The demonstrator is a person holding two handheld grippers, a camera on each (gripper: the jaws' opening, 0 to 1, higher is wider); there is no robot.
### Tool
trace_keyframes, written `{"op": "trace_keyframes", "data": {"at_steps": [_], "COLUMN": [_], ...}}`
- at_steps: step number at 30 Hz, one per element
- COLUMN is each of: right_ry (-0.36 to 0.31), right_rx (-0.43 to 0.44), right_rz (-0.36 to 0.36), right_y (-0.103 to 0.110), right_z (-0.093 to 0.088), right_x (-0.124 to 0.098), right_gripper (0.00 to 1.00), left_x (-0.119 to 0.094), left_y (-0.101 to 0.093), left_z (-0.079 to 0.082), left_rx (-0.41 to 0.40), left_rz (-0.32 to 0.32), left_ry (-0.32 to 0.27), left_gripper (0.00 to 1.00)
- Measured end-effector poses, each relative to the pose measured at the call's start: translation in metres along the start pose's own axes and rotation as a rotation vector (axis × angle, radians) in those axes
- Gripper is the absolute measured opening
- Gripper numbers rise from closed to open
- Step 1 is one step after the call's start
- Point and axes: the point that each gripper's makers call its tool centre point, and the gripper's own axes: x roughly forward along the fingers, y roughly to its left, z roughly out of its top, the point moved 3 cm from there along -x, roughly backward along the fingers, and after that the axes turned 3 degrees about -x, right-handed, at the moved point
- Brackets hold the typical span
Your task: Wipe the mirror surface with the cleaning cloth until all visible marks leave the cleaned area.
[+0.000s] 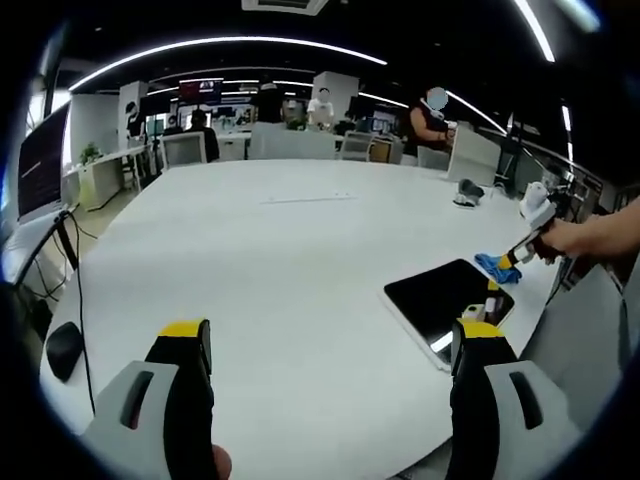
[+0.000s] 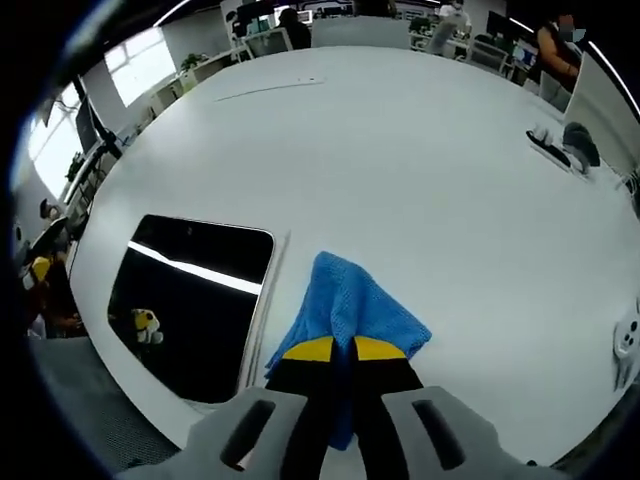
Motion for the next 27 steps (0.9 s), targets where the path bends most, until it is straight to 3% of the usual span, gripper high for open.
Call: {"op": "trace_keyframes", "data": {"at_steps": [7,14,19,27], "right_ry": [0.025,-0.03,-0.024,-0.048], "right_rx": [0.018,0.064,0.108,0.113], "right_rz": [0.013,0.022,0.098,0.104], "right_y": [-0.001,0.005,0.027,0.049], "right_z": [0.001,0.022,0.039,0.06], "right_x": [0.0,-0.016,-0.018,-0.002], "right_gripper": [0.0,0.0,0.0,0.0], "left_x": [0.006,0.009,0.009,0.0], "left_y": [-0.005,-0.01,-0.012,-0.005], "left_z": [0.003,-0.002,-0.006,-0.011], "left_rx": [0.039,0.147,0.131,0.109], "left_rz": [-0.03,-0.078,-0.108,-0.116], "left_ry": [0.019,0.042,0.054,0.046], "left_gripper": [0.99,0.99,0.99,0.99]}}
